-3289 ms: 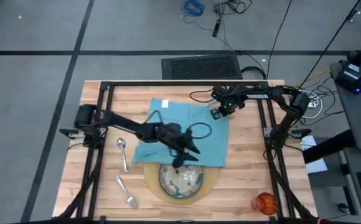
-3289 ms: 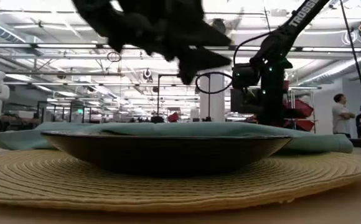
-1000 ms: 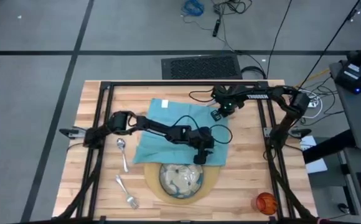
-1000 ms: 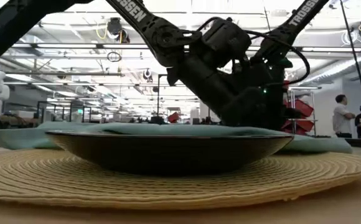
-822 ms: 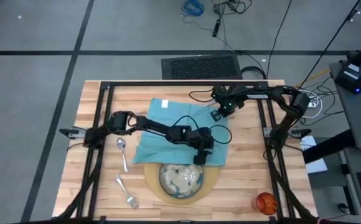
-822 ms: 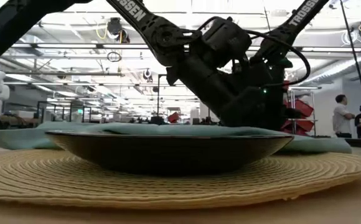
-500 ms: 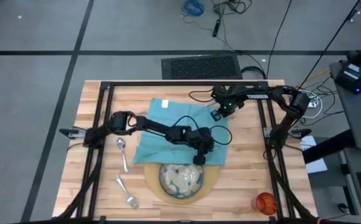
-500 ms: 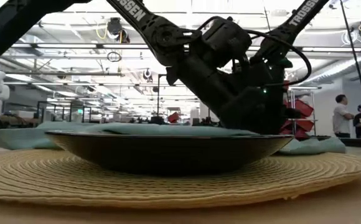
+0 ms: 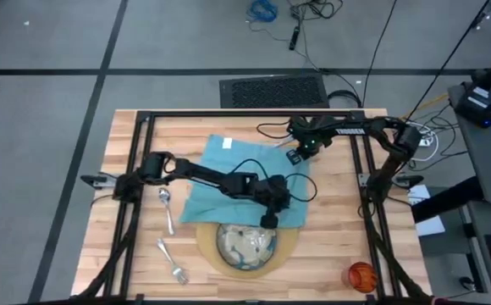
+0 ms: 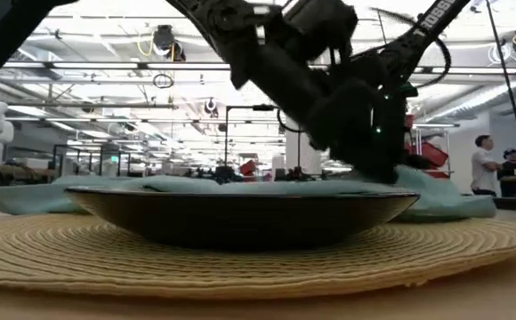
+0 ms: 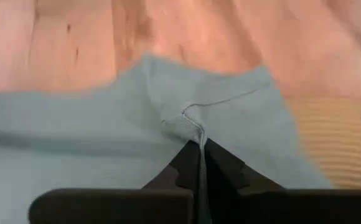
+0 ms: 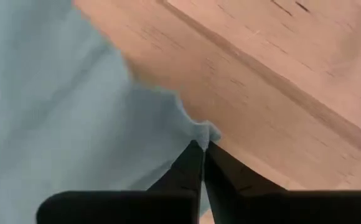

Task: Set table place
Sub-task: Fold the blue napkin

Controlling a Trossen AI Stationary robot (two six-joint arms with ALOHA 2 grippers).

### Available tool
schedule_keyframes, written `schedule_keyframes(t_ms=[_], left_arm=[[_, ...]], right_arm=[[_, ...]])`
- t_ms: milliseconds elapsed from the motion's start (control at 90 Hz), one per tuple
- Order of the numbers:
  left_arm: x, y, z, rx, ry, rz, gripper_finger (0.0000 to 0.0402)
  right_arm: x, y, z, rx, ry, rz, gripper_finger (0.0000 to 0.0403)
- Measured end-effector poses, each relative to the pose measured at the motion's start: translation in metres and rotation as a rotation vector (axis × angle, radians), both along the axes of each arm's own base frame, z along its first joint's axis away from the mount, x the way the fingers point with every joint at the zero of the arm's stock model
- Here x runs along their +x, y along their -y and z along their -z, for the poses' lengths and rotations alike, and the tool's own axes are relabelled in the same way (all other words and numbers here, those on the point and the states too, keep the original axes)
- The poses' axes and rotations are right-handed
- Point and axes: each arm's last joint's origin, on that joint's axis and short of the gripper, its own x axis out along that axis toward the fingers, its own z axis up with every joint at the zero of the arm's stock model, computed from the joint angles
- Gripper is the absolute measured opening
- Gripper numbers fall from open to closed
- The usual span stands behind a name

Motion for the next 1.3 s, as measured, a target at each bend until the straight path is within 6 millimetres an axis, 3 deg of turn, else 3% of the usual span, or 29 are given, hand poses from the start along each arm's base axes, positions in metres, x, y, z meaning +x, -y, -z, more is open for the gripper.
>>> schedule_keyframes(t_ms=[267, 522, 844, 1067, 1300], left_arm=[[-0.019, 0.024, -0.035, 0.069, -0.024, -0.007, 0.0], [-0.029, 0.047, -0.04, 0.078, -0.063, 0.053, 0.0], [-0.036, 0.058, -0.043, 0.154, -0.078, 0.065, 0.0], [-0.068, 0.058, -0.094, 0.337, -0.061, -0.095, 0.0], [-0.134, 0.047, -0.158, 0.489, -0.095, -0.348, 0.0]], right_arm=[[0.001, 0.001, 0.006, 0.024, -0.016, 0.002, 0.0], [0.0, 0.003, 0.012, 0.041, -0.044, 0.009, 0.0], [-0.001, 0.003, 0.014, 0.039, -0.051, 0.008, 0.0], [-0.004, 0.001, -0.002, -0.086, -0.06, -0.015, 0.0], [-0.016, -0.016, -0.061, -0.213, 0.106, 0.0, 0.0]])
